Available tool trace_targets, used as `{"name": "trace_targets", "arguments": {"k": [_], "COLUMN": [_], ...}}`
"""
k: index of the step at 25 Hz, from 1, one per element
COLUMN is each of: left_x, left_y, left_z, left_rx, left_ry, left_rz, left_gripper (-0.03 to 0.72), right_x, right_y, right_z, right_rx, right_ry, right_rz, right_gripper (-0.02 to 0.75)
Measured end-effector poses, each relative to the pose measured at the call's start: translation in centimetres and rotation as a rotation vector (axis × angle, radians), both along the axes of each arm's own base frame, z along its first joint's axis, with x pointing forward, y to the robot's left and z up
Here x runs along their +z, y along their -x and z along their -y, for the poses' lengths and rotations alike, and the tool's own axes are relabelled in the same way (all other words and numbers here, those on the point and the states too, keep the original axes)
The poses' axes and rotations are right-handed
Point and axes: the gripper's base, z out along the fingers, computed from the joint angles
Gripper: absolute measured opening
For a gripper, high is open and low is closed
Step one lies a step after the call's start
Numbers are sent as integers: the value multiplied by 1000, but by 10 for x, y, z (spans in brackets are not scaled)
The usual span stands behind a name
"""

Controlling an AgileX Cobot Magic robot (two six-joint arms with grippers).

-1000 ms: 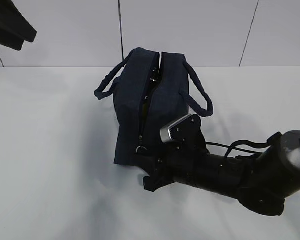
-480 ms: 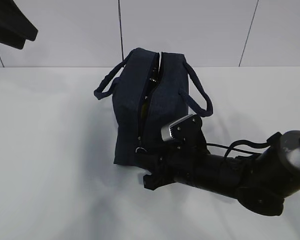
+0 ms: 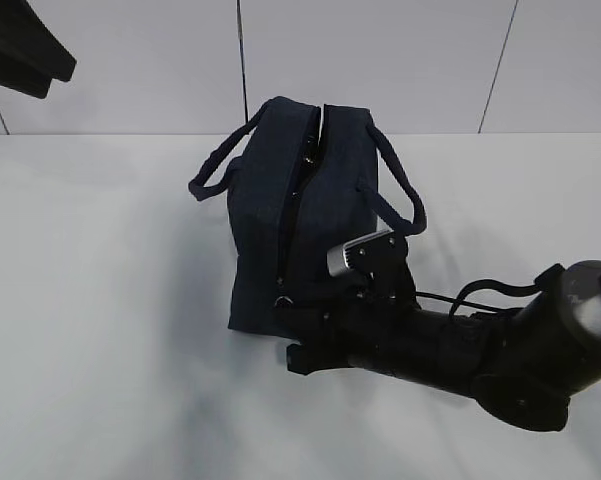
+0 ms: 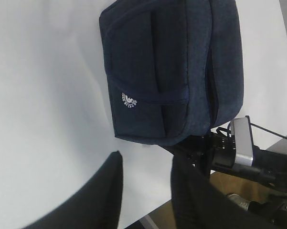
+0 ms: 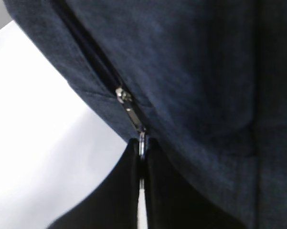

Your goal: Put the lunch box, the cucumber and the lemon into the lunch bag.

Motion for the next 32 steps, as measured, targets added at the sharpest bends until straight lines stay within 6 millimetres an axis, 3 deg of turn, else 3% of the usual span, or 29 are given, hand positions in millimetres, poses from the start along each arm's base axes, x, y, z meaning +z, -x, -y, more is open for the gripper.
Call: {"name": "trace_targets", "arguments": {"k": [10, 18, 22, 27, 32], "left_x": [3, -1, -5, -6, -6], "left_y": [4, 16, 20, 20, 20], "left_z": [1, 43, 50, 49, 49], "left_rx": [-8, -153, -174, -172, -172], "left_ry": [-29, -123, -205, -234, -234], "left_rz": [15, 24, 21, 23, 23], "left_gripper": [244, 244, 243, 243, 243], "right_x": [29, 59, 70, 79, 72], "right_y": [8, 14, 21, 29, 30], "right_z": [1, 5, 6, 5, 9], "right_rx": [43, 56, 100, 176, 174], "right_ry": [1, 32, 57, 76, 161], "right_rz": [26, 70, 52, 33, -5], "right_gripper": [0, 0, 0, 0, 0]}}
